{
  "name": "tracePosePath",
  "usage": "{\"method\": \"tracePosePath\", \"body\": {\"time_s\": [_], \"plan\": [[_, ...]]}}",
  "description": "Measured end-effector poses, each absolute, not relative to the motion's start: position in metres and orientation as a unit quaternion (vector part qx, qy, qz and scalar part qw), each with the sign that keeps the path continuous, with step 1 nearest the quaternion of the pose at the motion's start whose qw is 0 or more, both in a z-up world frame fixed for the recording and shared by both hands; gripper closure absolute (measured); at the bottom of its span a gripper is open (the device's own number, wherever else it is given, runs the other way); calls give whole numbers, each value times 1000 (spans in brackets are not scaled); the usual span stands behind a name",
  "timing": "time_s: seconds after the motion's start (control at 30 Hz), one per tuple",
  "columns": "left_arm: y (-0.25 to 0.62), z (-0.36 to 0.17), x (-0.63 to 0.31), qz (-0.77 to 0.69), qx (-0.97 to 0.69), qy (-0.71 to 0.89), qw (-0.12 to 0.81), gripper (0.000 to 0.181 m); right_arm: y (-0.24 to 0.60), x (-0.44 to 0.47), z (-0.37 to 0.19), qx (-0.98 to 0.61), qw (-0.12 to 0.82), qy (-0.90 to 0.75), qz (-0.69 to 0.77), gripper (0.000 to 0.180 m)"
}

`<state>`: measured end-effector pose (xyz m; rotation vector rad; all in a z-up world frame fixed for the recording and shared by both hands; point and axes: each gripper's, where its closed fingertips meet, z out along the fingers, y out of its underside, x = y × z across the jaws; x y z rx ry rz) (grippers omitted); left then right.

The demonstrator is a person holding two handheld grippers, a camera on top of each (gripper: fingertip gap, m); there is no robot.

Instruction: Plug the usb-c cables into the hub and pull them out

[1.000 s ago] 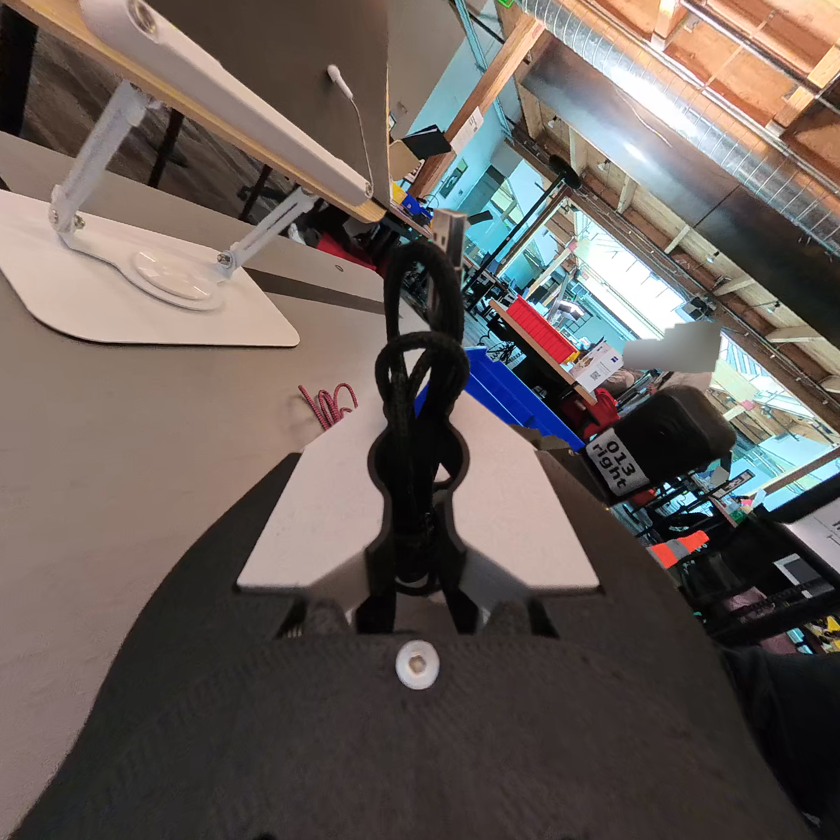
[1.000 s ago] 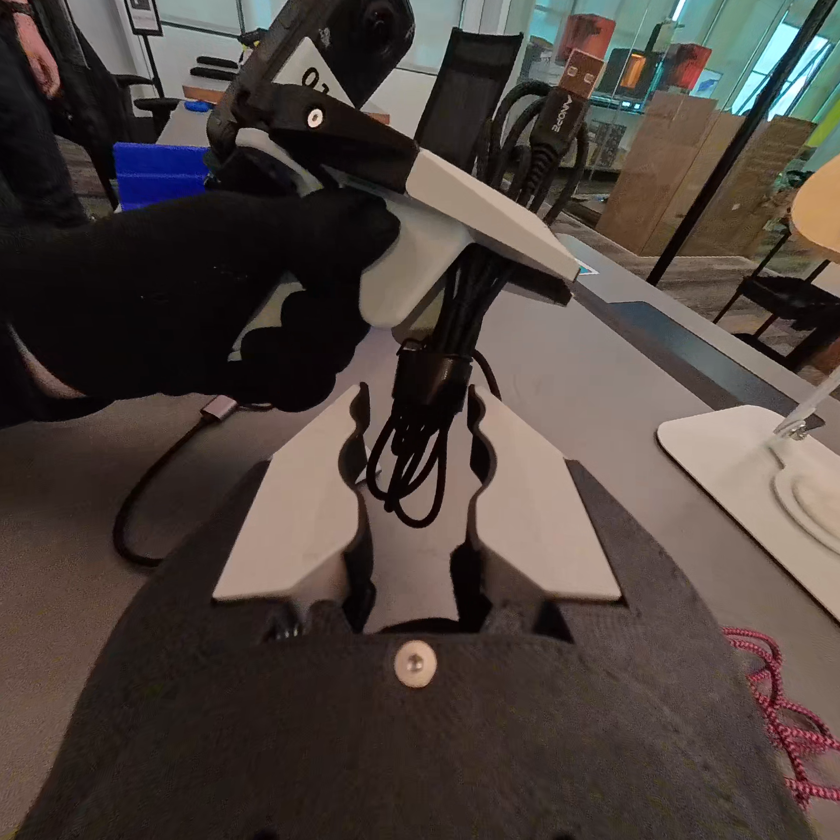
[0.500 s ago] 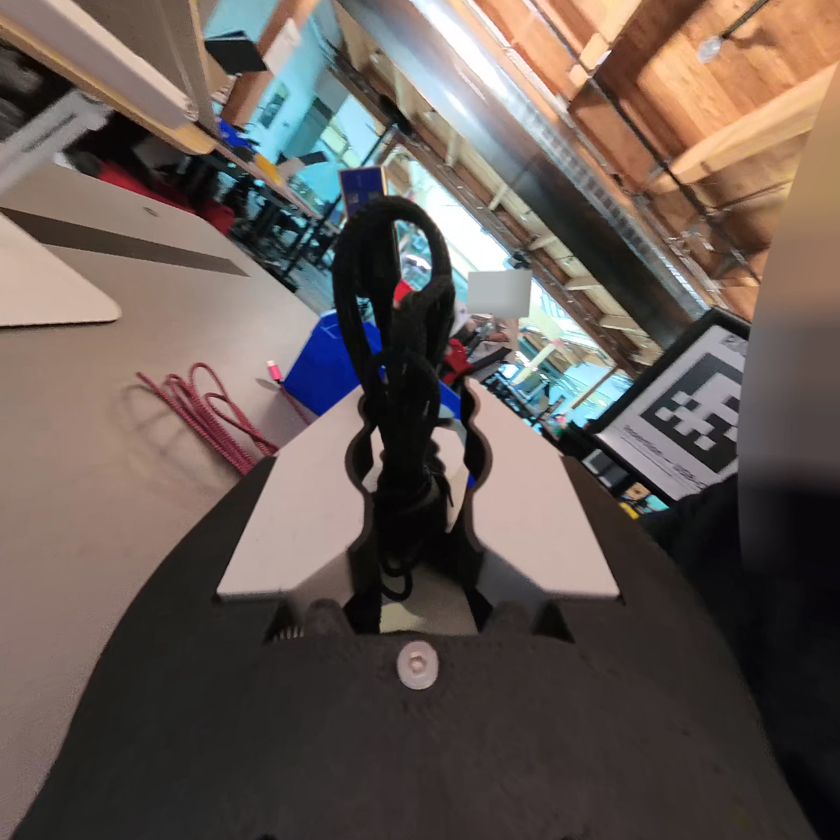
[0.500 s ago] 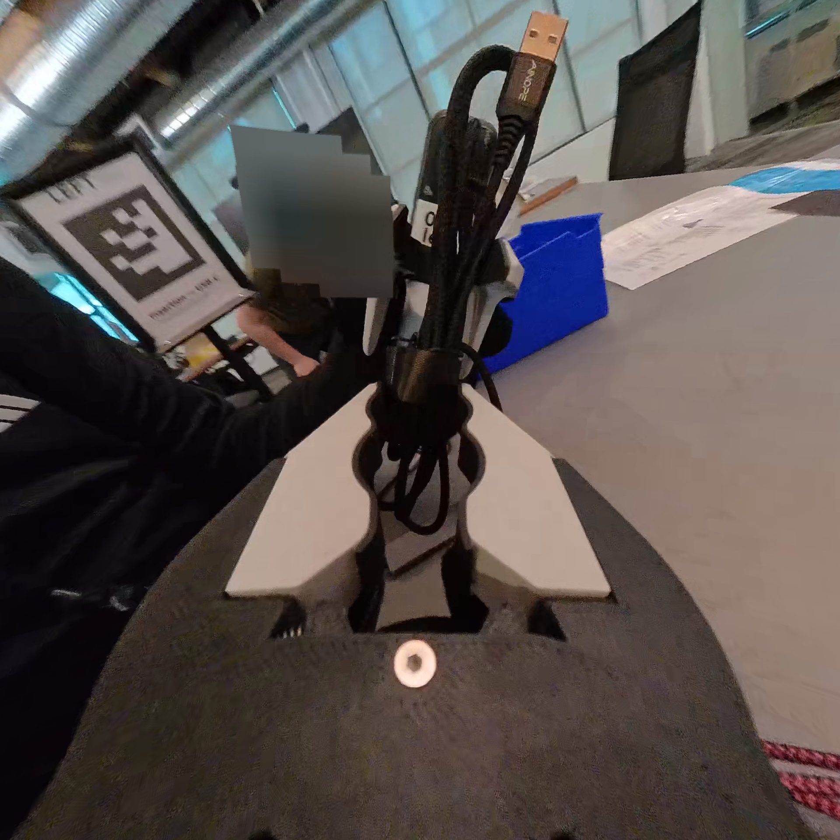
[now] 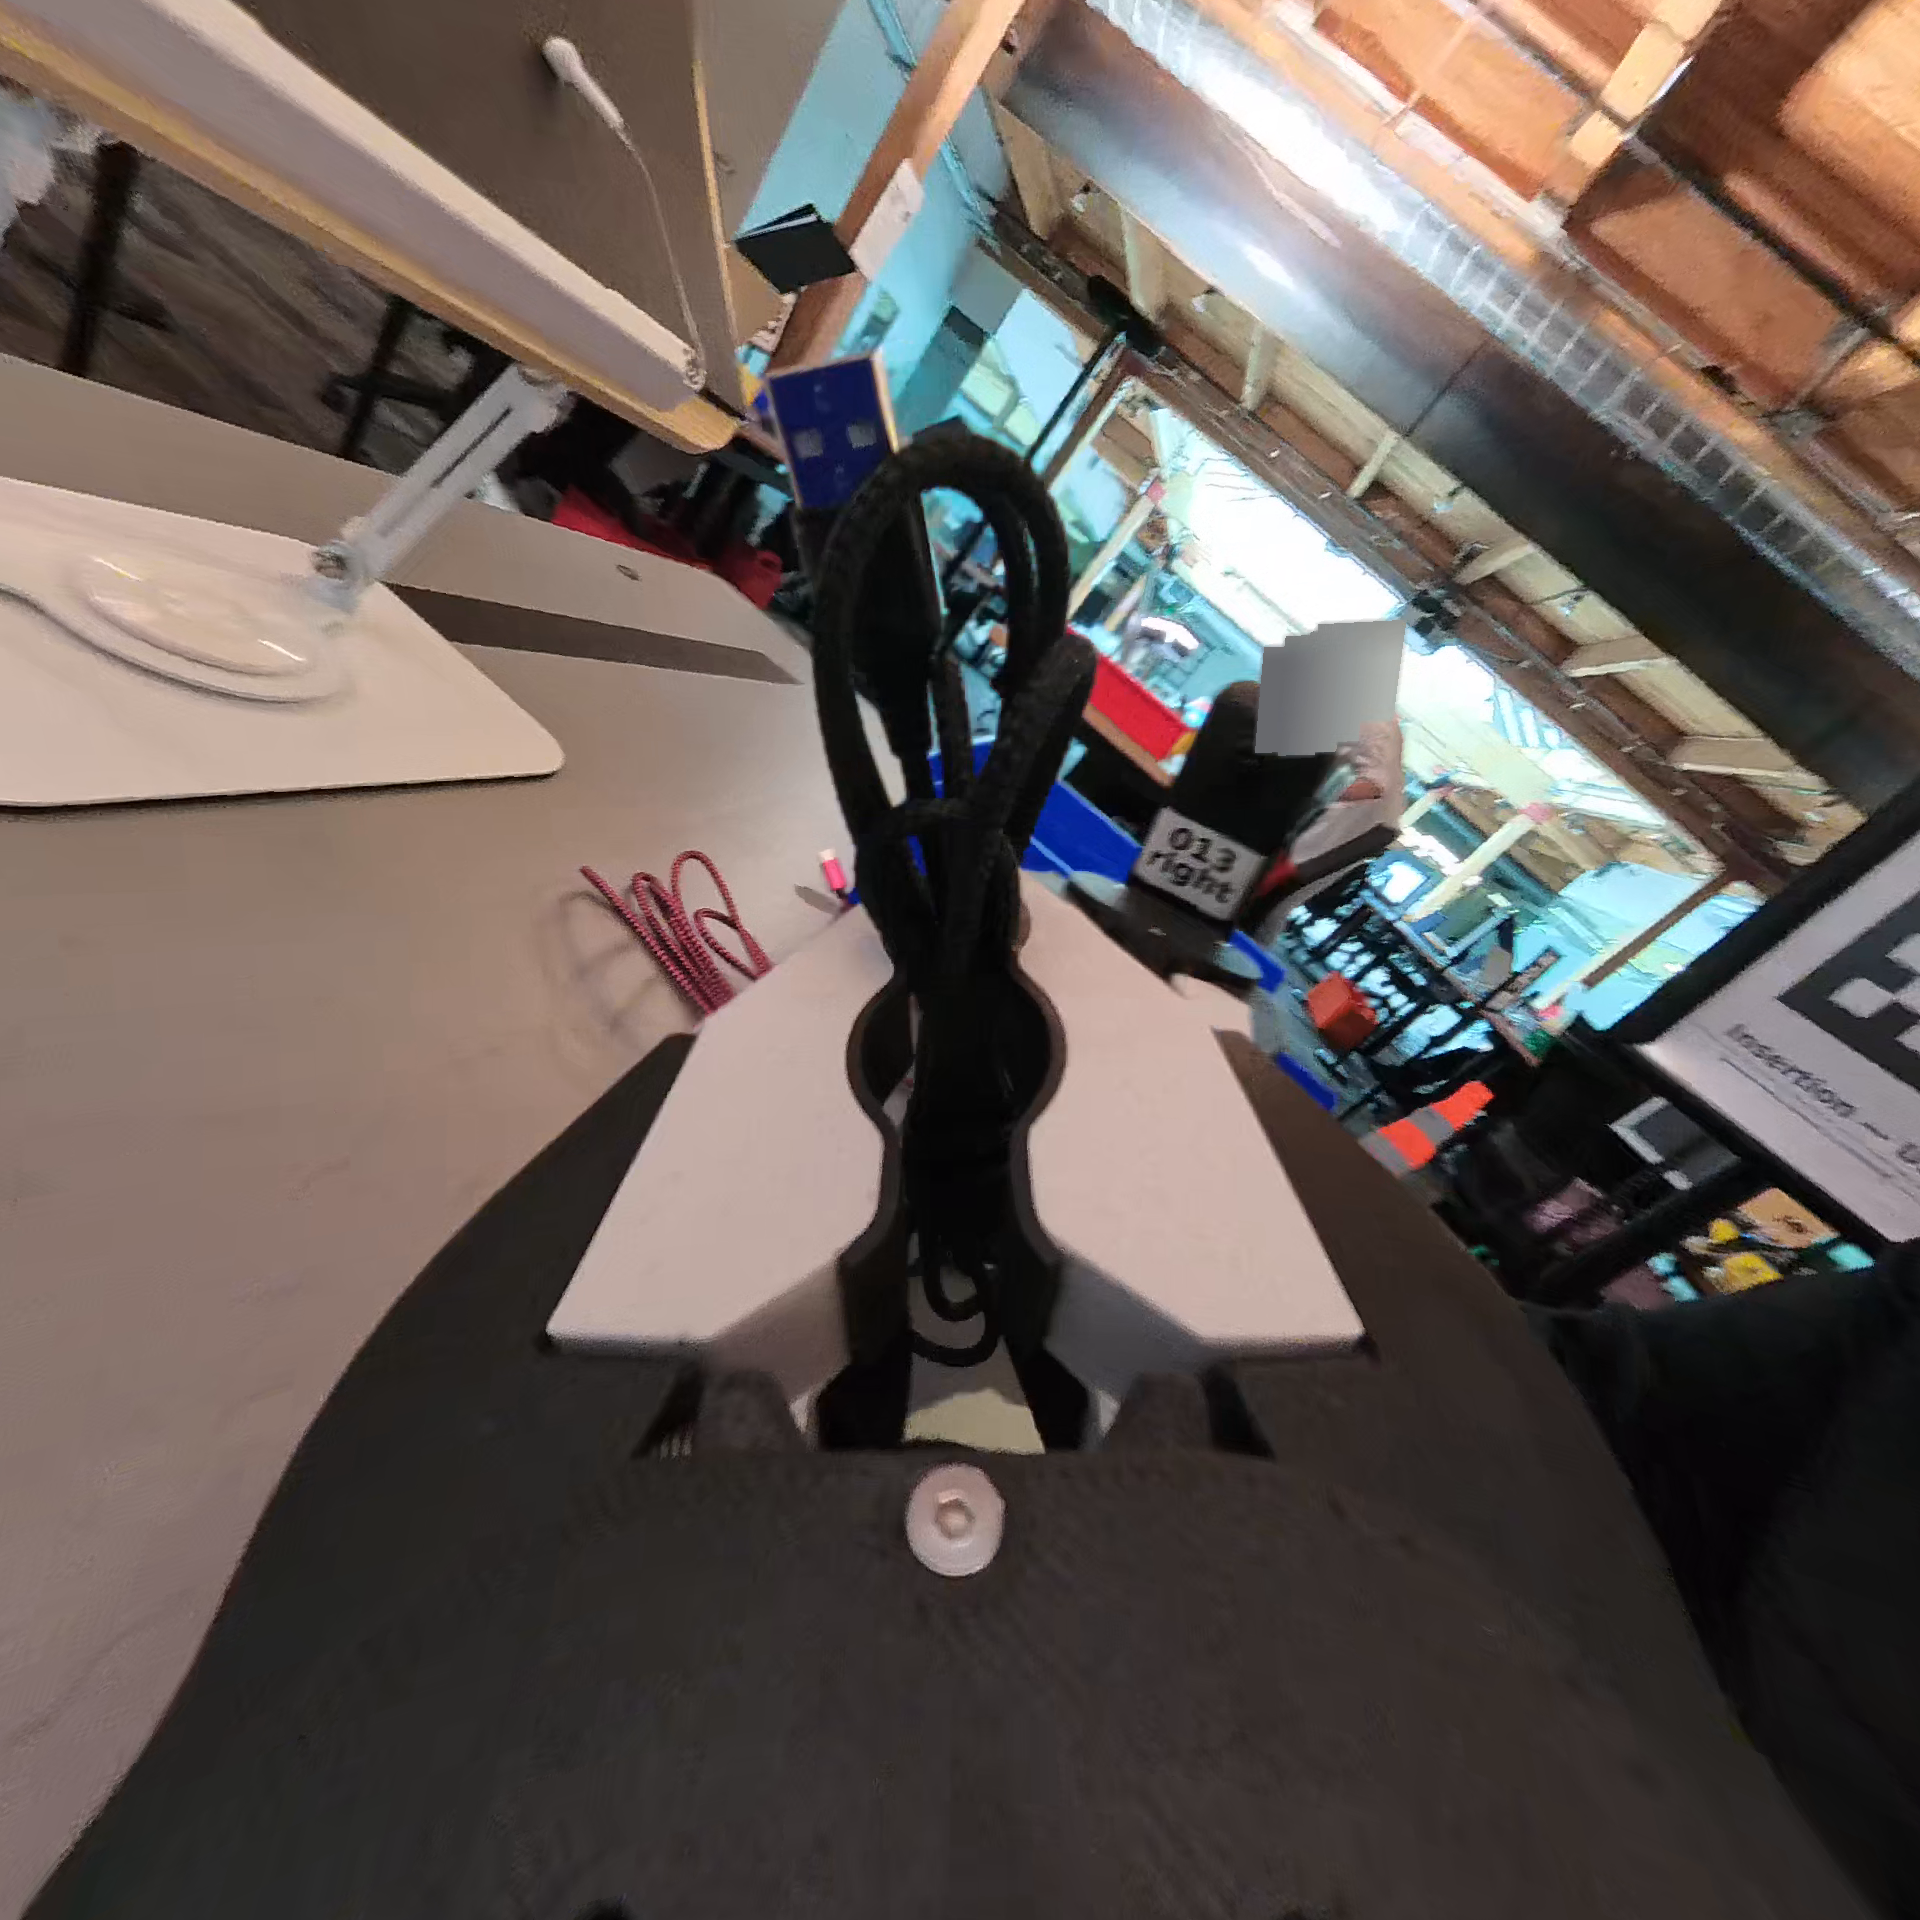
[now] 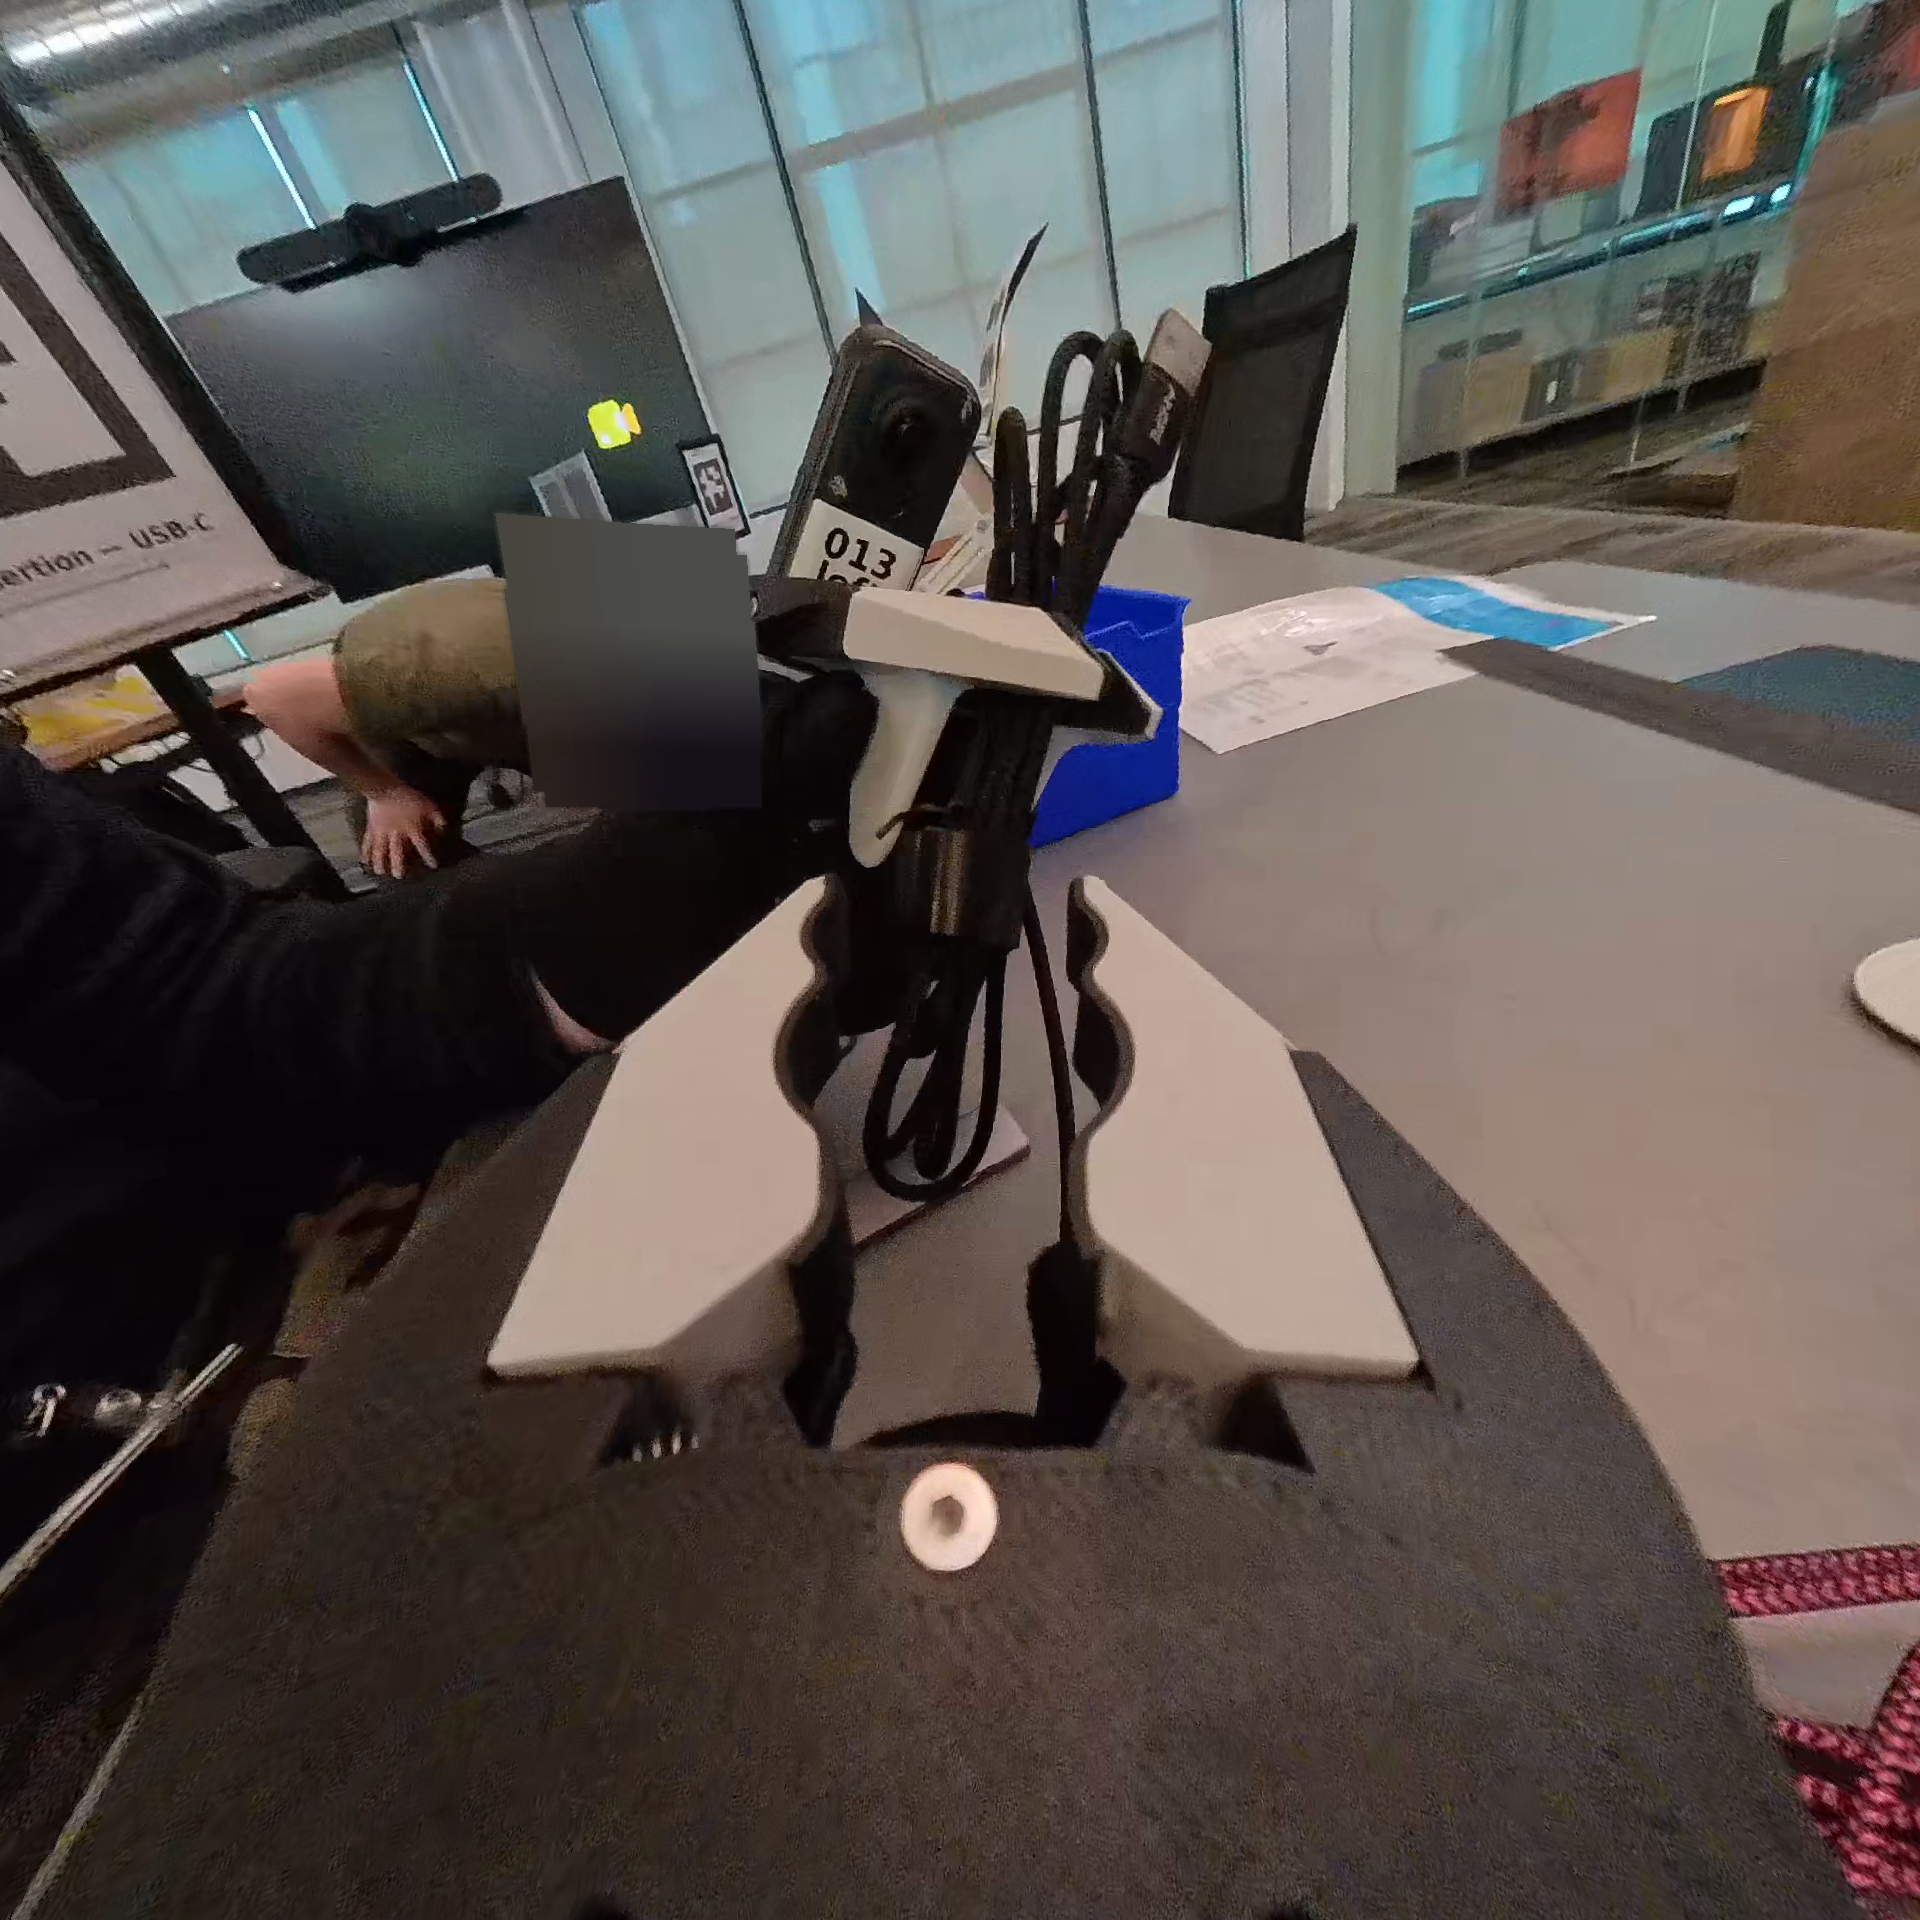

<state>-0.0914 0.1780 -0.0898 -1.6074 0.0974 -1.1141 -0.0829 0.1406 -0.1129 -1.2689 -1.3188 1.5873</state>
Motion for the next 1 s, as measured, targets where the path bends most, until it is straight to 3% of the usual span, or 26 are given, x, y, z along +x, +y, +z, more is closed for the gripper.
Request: {"method": "tracePosePath", "body": {"time_s": [0.2,0.3,0.53,0.77,1.0], "plan": [[181,-94,-85,-431,-701,46,566,173,138,-88,-120,-486,410,-556,535,141],[181,-93,-81,-425,-702,47,569,173,139,-90,-127,-497,406,-565,518,154],[182,-90,-83,-412,-704,43,576,173,141,-88,-122,-496,410,-555,527,157],[178,-85,-80,-452,-691,49,562,172,138,-81,-113,-493,328,-501,631,160],[158,-66,-63,-555,-630,100,534,164,123,-69,-97,-443,169,-436,765,160]]}}
